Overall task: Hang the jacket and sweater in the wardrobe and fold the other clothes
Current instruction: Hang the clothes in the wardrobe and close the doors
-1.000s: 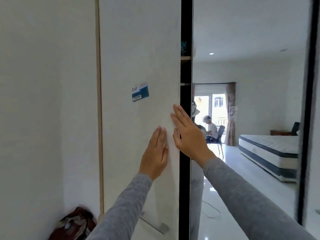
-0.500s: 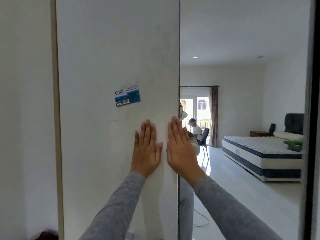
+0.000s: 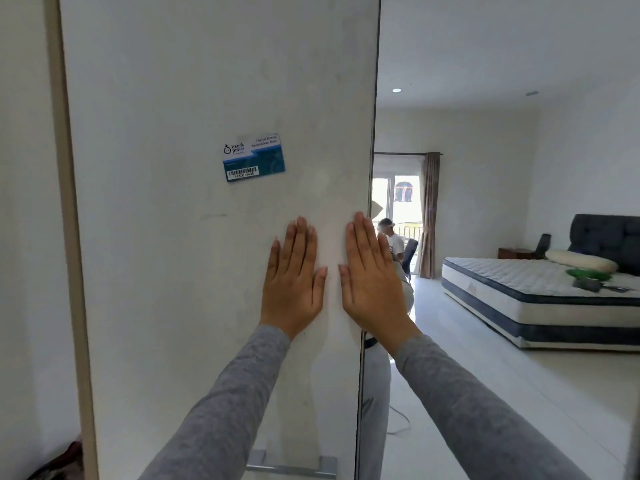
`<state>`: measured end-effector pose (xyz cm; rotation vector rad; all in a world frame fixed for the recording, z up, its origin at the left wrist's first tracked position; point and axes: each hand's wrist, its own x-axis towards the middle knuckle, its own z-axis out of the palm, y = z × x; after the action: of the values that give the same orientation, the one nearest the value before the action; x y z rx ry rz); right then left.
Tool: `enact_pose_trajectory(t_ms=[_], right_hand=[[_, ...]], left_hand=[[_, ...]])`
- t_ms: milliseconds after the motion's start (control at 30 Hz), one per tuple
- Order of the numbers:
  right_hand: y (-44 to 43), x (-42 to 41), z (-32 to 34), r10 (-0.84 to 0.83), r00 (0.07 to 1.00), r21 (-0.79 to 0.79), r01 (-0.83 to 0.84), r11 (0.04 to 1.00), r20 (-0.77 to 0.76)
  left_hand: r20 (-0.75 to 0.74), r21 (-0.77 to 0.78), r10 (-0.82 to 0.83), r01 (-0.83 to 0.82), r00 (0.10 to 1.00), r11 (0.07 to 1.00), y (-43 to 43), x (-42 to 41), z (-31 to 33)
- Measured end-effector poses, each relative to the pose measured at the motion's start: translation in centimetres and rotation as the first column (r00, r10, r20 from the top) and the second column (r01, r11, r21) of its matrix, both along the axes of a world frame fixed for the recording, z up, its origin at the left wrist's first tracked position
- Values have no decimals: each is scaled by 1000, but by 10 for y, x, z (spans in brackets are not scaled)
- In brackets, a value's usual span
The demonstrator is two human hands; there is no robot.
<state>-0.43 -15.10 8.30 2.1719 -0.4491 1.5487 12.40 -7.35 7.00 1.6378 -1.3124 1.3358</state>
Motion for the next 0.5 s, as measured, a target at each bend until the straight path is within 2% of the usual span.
enact_pose_trajectory(t_ms=[267,500], right_hand=[[-1,9,2,-50,998,-97,55,994,44],[5,10,3,-67,997,-71,70,995,46]], left_hand=[[54,-96,-38,43,998,994,0,5,1],[44,-83,-29,33,999,996,-1,5,3]])
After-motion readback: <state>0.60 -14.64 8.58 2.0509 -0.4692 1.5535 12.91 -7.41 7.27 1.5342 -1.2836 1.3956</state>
